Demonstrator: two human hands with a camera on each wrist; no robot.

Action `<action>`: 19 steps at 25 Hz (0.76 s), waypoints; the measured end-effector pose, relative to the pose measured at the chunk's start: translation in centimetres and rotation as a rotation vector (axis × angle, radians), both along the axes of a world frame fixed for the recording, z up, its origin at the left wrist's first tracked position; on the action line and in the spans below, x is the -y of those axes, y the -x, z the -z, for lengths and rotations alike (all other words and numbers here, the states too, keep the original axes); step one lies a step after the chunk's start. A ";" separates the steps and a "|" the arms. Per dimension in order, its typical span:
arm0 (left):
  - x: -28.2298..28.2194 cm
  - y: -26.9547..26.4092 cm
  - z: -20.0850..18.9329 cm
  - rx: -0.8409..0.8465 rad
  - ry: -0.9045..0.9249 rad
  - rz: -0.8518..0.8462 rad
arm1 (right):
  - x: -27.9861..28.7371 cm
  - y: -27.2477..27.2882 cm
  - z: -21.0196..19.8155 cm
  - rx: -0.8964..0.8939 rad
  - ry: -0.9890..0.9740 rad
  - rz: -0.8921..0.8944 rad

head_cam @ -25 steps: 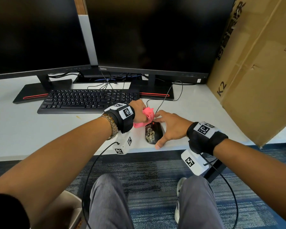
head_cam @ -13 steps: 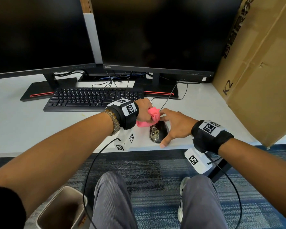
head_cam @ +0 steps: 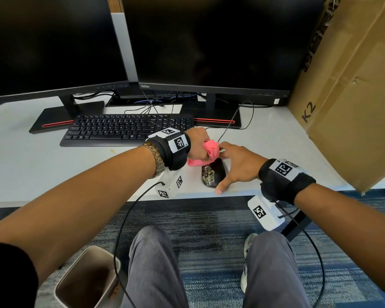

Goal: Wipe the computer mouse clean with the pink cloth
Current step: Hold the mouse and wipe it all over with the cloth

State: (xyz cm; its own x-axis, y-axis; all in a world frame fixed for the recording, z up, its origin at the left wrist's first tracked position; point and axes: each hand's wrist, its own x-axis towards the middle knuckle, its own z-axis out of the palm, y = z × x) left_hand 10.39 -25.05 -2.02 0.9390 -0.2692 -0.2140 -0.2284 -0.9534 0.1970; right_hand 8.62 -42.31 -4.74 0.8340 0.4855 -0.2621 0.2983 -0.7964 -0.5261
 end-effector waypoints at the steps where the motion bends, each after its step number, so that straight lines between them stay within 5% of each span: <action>1: -0.1 0.1 0.1 0.005 0.001 0.014 | 0.0 0.0 0.0 0.001 0.006 0.000; 19: -2.1 0.3 1.3 -0.006 0.138 -0.038 | -0.2 0.1 0.0 -0.012 -0.026 0.016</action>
State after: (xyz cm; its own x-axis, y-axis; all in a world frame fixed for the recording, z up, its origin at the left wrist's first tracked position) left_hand 10.09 -22.98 -3.32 0.9478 -0.2608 -0.1833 -0.1912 -0.9252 0.3278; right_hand 8.48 -42.13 -4.77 0.8385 0.4787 -0.2602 0.2789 -0.7873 -0.5498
